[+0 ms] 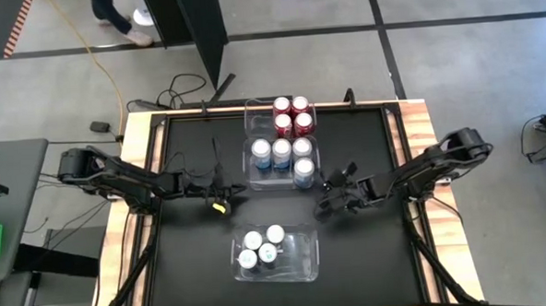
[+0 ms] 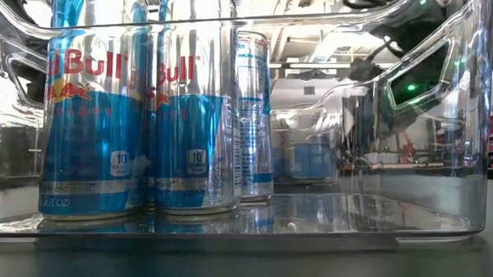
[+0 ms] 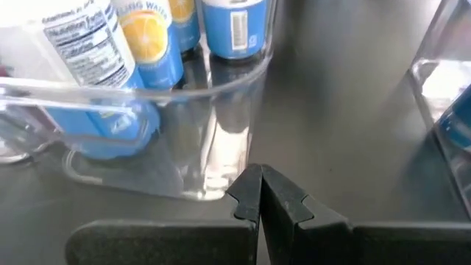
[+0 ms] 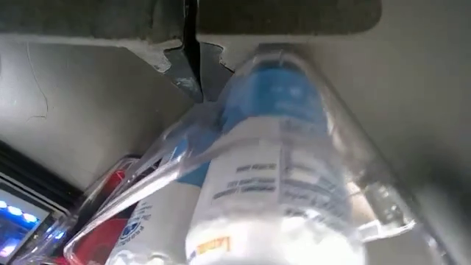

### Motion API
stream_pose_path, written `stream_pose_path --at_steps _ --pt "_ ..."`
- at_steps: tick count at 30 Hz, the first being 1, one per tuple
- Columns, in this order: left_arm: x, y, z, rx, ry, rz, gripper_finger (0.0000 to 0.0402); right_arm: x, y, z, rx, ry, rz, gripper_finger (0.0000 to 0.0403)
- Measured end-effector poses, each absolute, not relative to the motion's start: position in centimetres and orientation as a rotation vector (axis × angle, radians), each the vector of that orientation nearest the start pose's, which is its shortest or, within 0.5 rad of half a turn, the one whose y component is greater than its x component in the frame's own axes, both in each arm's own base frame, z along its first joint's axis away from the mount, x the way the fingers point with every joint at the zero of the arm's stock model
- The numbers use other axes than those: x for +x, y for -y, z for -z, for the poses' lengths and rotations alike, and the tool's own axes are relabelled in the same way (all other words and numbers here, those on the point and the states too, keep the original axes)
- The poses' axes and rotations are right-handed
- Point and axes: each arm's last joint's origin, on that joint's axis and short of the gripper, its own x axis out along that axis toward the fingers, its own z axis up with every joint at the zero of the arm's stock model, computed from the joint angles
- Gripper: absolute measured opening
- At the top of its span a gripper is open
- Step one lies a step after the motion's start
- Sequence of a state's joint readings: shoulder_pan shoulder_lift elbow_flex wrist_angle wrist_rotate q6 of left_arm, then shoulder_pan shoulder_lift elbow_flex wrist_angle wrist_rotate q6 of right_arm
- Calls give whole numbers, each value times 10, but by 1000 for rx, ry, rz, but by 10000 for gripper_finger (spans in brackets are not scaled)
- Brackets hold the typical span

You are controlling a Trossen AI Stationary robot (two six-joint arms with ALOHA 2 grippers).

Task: Sort soda cans
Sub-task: Adjust the transparent bins

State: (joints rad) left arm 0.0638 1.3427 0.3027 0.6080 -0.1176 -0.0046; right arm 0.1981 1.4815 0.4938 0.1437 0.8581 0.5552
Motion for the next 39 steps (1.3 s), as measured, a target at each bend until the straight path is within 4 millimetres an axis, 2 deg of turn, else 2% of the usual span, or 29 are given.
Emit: stream_pose_path --at_steps 4,8,17,22,29,39 --pt "220 -16 -145 6 -429 -180 0 229 -36 -136 92 -556 766 0" --pt "212 -11 -159 14 -403 -168 0 219 -51 -145 99 -556 693 0" --pt "174 3 -194 37 -349 -102 0 204 -82 -177 161 -431 492 0" --pt "163 13 -200 6 -339 -46 0 208 -91 -177 202 -391 442 0" --pt "162 31 -197 -50 -360 47 0 224 -108 -176 236 -327 262 0" --pt "152 69 -199 -62 -336 246 0 237 -176 -204 108 -229 28 0"
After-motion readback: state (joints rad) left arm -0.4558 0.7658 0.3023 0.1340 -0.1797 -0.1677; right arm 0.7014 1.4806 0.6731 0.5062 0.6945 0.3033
